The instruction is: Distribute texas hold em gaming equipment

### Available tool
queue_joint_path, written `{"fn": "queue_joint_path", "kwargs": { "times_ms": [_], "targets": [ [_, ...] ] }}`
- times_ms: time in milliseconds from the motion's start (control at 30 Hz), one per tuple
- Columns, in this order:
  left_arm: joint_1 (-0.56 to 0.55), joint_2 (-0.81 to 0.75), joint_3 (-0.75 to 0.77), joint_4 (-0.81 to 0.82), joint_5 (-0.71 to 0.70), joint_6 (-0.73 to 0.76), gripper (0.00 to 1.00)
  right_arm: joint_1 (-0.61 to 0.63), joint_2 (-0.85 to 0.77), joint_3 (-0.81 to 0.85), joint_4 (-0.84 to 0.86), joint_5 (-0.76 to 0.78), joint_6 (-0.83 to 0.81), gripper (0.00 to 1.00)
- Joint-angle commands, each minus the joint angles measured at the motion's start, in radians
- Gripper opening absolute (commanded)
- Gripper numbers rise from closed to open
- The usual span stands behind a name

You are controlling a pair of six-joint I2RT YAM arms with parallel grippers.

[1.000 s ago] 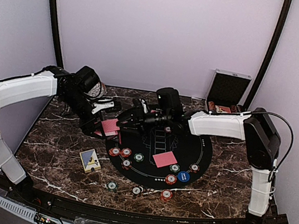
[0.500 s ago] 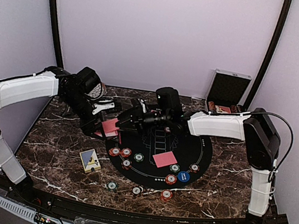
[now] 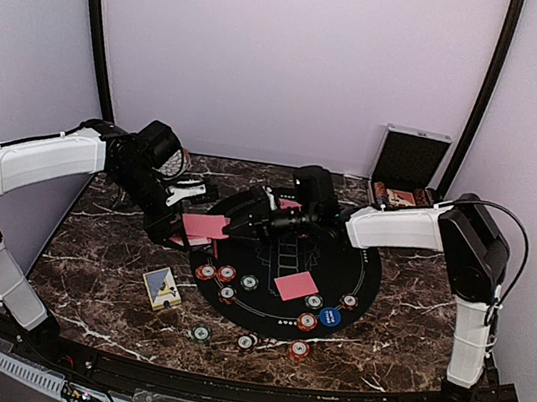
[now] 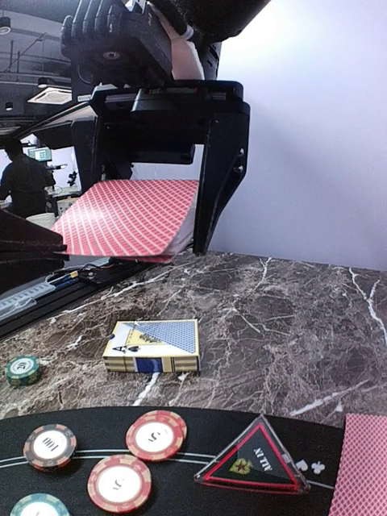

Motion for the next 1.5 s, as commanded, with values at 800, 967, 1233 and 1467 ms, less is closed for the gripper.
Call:
{"fn": "queue_joint_path", "kwargs": {
  "times_ms": [800, 967, 1233, 1467],
  "targets": [
    [0.016, -0.02, -0.019, -0.019, -0.036, 0.01, 0.0, -0.341, -0.482, -0.558, -0.528, 0.107, -0.449, 0.0],
    [0.017, -0.021, -0.02, -0.019, -0.03, 0.007, 0.0, -0.343, -0.399, -0.505, -0.557, 0.126, -0.503, 0.0],
    [0.016, -0.022, -0.025, -0.027, -0.027, 0.01, 0.0, -0.343, -0.265, -0.435, -0.504, 0.133, -0.516, 0.0],
    [0.016, -0.023, -0.02, -0.021, -0.007, 0.005, 0.0, -0.343, -0.243, -0.389, -0.603, 0.201, -0.602, 0.07]
  ]
}}
